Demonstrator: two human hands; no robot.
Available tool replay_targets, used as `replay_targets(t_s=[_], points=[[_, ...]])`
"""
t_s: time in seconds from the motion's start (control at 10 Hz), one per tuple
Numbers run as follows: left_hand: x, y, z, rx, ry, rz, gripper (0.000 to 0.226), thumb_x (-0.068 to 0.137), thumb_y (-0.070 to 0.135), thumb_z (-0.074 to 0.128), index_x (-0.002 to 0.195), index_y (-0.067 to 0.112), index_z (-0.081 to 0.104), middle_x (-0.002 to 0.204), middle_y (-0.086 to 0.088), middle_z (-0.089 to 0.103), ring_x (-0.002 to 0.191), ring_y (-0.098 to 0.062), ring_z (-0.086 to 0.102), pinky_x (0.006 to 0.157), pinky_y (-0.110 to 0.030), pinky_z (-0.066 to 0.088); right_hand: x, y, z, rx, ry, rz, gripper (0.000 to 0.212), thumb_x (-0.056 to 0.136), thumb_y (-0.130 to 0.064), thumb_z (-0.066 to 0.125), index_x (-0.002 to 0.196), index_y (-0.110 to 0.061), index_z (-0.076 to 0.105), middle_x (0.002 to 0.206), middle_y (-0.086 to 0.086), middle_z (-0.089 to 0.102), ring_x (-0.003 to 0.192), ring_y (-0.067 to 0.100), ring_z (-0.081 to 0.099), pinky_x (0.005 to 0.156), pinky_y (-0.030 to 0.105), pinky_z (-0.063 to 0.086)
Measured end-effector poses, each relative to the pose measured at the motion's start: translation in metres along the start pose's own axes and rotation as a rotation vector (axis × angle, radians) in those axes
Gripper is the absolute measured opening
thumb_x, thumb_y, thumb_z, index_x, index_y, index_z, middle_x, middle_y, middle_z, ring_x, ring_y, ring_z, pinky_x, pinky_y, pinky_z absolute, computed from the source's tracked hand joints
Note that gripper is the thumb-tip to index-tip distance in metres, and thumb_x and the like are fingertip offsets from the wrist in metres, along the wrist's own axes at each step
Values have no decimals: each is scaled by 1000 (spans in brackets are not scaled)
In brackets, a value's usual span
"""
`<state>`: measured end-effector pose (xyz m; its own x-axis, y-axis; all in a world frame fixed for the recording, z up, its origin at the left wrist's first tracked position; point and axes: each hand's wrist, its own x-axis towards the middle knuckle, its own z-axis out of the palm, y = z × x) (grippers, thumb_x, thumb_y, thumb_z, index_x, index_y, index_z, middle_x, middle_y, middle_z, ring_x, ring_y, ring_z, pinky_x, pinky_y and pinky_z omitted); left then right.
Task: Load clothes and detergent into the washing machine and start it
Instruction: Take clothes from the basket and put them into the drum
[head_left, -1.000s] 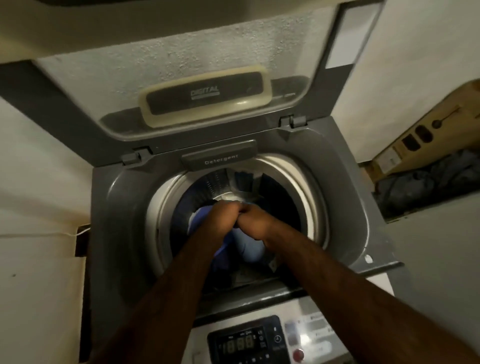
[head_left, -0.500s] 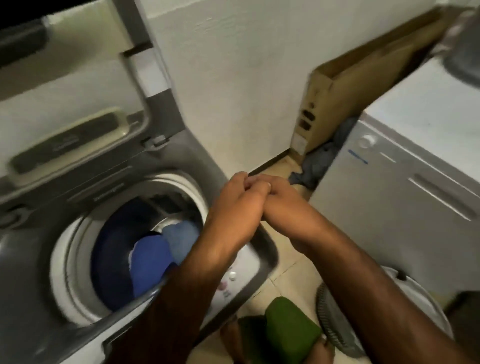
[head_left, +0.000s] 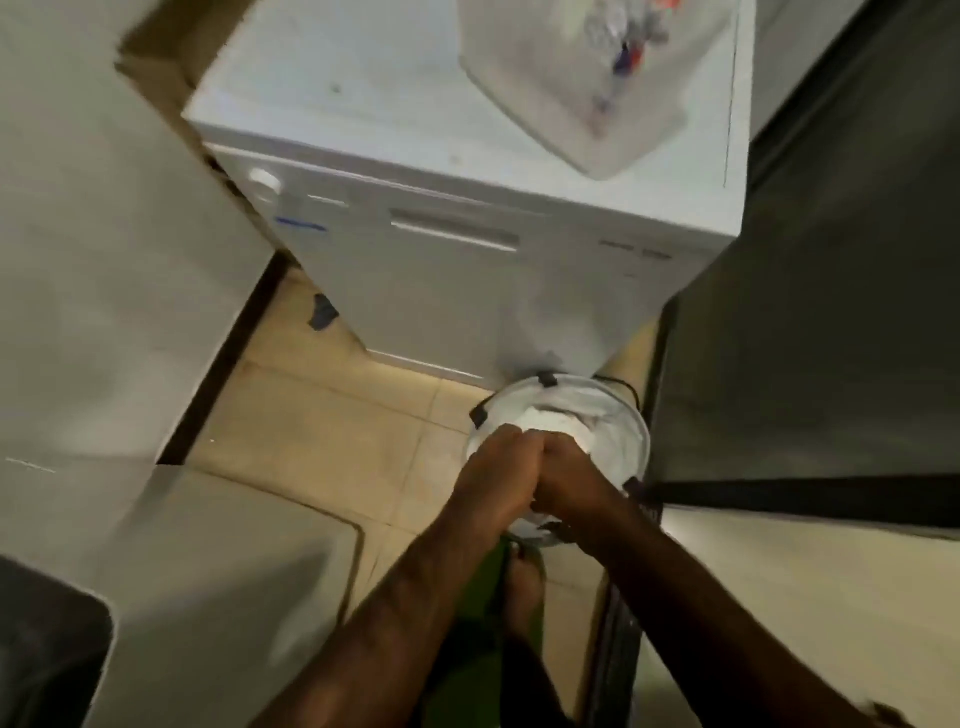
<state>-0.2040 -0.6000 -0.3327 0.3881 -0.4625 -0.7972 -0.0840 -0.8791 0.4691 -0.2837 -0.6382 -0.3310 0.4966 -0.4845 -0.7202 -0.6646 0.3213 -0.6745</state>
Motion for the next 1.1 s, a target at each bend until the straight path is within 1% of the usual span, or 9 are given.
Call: replay_targets(t_s=[0.1, 0.2, 0.3, 0.4, 0.5, 0.6, 0.8, 0.9, 1.1], points=[[36, -9, 48, -199, -125, 7, 43, 99, 25, 43, 123, -6, 61, 125, -27, 64, 97, -35, 63, 88, -41, 54, 42, 60, -27, 21, 33, 99, 25, 98, -10, 47, 78, -21, 56, 74, -1, 56, 64, 13, 53, 64, 29, 48], [81, -24, 89, -288, -127, -74, 43, 102, 24, 43, 132, -4, 57, 131, -25, 62, 88, -22, 61, 74, -25, 53, 92, 122, -39, -74, 12, 194, 26, 91, -1, 52, 73, -16, 61, 70, 3, 62, 65, 17, 59, 58, 25, 49], [147, -54, 128, -321, -189, -164, 42, 106, 21, 42, 135, -6, 55, 138, -25, 58, 114, -34, 62, 85, -33, 50, 151, 178, -48, -144, -24, 254, 14, 92, 0, 56, 89, -11, 66, 82, 0, 64, 76, 15, 60, 48, 14, 45], [203, -78, 153, -379, -165, -275, 44, 106, 30, 46, 139, 2, 54, 139, -20, 58, 128, -37, 56, 103, -37, 49, 213, 229, -61, -198, -19, 294, 43, 91, -17, 67, 133, -14, 57, 128, 6, 60, 106, 18, 58, 82, 20, 50], [268, -107, 182, -428, -155, -369, 42, 103, 38, 48, 134, 11, 56, 128, -16, 61, 120, -35, 59, 106, -43, 49, 272, 268, -72, -270, -14, 321, 62, 89, -26, 68, 147, -20, 47, 150, 10, 49, 132, 29, 51, 112, 39, 43], [322, -129, 203, -486, -155, -417, 32, 100, 46, 49, 119, 20, 54, 114, -11, 59, 102, -31, 62, 89, -37, 52, 325, 298, -77, -305, 18, 329, 70, 88, -26, 68, 152, -21, 40, 153, 11, 46, 131, 31, 54, 110, 43, 47], [426, -157, 237, -491, -135, -417, 49, 98, 50, 49, 138, 22, 51, 130, -7, 56, 117, -30, 58, 97, -41, 51, 425, 357, -69, -376, 55, 289, 90, 82, -33, 74, 158, -22, 26, 154, 13, 41, 135, 37, 48, 107, 50, 48], [467, -170, 248, -434, -104, -390, 51, 101, 49, 44, 146, 26, 45, 148, -6, 46, 129, -33, 50, 102, -49, 49, 462, 384, -63, -448, 124, 272, 106, 77, -42, 79, 160, -24, 15, 159, 14, 28, 143, 41, 35, 112, 55, 42], [522, -211, 272, -515, -54, -514, 76, 88, 65, 50, 154, 31, 32, 155, -5, 39, 134, -38, 43, 99, -61, 40, 510, 428, -57, -431, 137, 296, 138, 66, -54, 87, 160, -32, -12, 169, 13, 2, 154, 39, 15, 120, 54, 30]])
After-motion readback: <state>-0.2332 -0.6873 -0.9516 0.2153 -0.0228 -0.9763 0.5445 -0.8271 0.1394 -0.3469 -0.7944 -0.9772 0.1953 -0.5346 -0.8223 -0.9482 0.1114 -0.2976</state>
